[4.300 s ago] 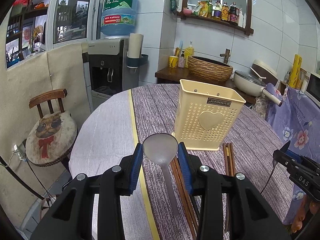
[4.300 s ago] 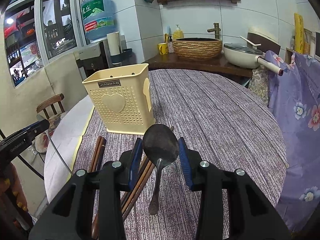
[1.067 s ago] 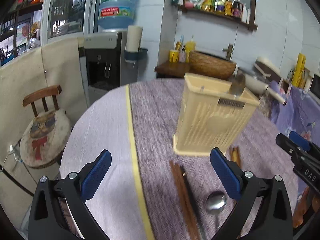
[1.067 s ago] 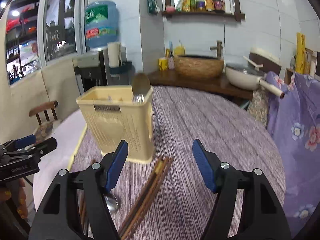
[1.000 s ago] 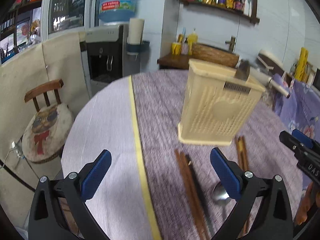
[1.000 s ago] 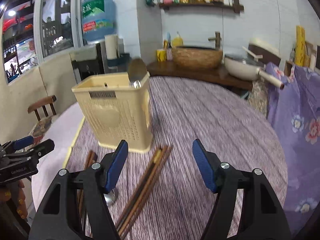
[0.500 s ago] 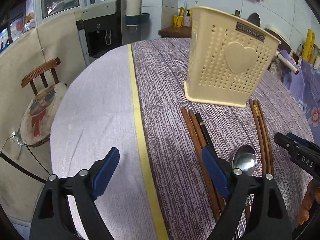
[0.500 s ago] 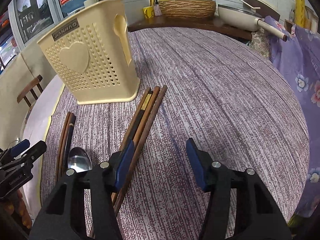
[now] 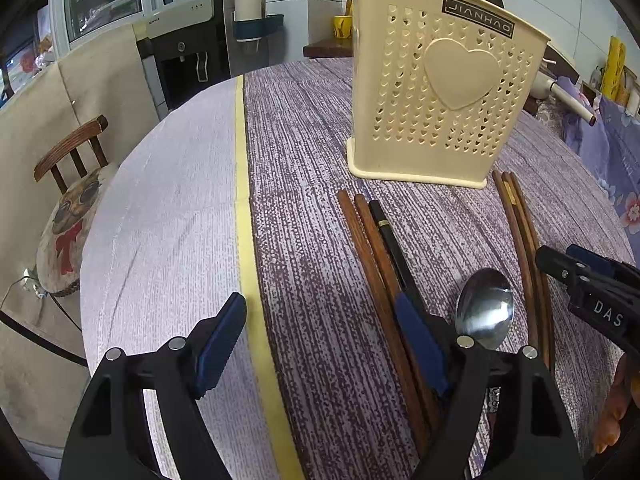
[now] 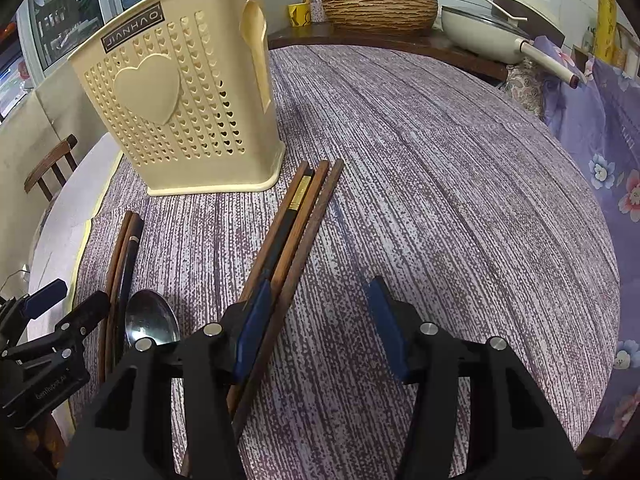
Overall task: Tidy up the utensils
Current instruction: 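Move both tools back down to the wooden chopsticks on the table, then grasp one wooden chopstick with the right tool while the left tool grasps another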
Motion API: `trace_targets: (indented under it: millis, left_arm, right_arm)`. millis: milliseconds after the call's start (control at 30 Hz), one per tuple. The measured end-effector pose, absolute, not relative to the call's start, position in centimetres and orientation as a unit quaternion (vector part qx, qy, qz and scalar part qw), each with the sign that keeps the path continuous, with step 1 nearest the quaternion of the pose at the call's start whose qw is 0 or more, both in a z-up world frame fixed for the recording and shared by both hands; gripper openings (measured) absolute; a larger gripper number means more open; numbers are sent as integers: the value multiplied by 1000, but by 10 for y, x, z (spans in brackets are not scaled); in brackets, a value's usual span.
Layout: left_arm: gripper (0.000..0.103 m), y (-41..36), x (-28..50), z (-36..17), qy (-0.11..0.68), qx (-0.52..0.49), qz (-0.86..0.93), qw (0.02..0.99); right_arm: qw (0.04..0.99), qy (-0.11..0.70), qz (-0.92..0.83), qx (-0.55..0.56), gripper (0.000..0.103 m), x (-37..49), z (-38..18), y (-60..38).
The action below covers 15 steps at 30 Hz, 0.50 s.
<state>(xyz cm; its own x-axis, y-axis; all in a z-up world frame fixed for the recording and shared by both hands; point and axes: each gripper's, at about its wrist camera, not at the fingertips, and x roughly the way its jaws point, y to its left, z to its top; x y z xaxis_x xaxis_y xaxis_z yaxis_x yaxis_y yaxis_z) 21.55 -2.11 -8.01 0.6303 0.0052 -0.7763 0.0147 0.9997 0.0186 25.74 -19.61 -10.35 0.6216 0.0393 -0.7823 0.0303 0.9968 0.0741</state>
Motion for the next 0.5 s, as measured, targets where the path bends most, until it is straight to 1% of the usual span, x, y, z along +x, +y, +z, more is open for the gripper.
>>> trace_targets:
  millis: [133, 233, 367, 400, 500]
  left_arm:
    - [78, -14, 214, -80, 429, 8, -1, 903]
    - [75, -5, 214, -78, 430, 8, 22, 903]
    - [75, 3, 216, -76, 433, -16, 24, 901]
    - [75, 3, 216, -74, 430, -22, 22, 902]
    - [75, -4, 217, -70, 423, -20, 13, 906]
  right_arm:
    - [899, 437, -8, 39, 52, 258, -104, -205]
    - [899, 435, -18, 42, 52, 257, -102, -213]
    - [898, 437, -11, 60, 52, 257, -99, -219]
    - [897, 437, -11, 59, 51, 258, -98, -218]
    - [895, 443, -14, 58, 45, 265, -99, -216]
